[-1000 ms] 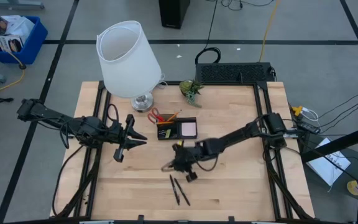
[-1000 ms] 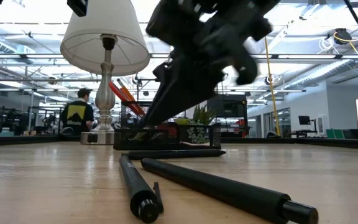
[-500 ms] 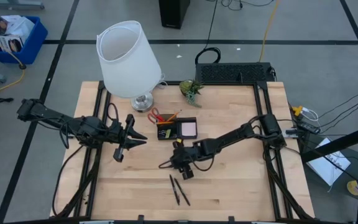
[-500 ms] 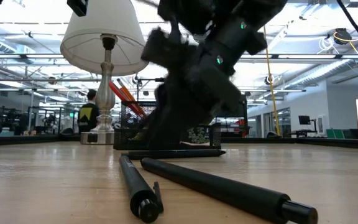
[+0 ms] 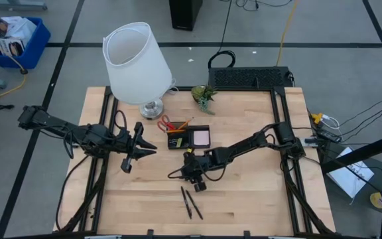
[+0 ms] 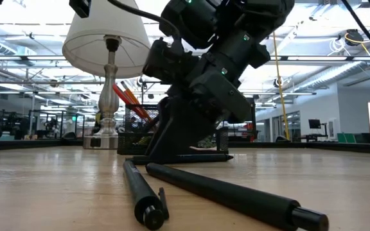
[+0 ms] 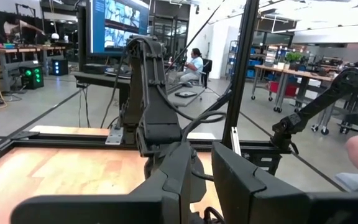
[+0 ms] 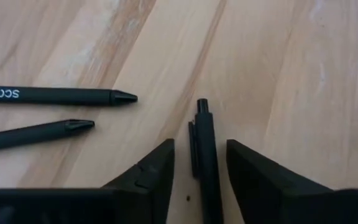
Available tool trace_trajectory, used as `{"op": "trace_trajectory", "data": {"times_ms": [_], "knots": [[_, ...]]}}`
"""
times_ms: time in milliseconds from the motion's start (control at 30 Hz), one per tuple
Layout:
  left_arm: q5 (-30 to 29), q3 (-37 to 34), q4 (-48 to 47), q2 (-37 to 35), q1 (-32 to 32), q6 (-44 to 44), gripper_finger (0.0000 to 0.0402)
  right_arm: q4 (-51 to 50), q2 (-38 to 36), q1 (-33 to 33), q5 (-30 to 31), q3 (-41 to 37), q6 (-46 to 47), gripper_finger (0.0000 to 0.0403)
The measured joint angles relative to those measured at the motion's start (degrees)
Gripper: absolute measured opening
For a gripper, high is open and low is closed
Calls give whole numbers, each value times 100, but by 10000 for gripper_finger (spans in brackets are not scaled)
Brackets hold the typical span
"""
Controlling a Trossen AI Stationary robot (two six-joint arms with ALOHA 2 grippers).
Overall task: Pick and place office supplies into organizer
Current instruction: Put the top black pen into the black desk organizer
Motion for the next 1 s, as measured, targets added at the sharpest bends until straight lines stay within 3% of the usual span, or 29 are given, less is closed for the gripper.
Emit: {"op": "trace_trajectory", "data": {"times_ms": [333, 1000], "knots": [[0, 0, 6, 0, 0, -11, 67, -64, 22, 4, 101, -11, -24, 30], [0, 0, -64, 0, 0, -9, 67, 354, -316, 7, 130, -55, -107, 12]]}}
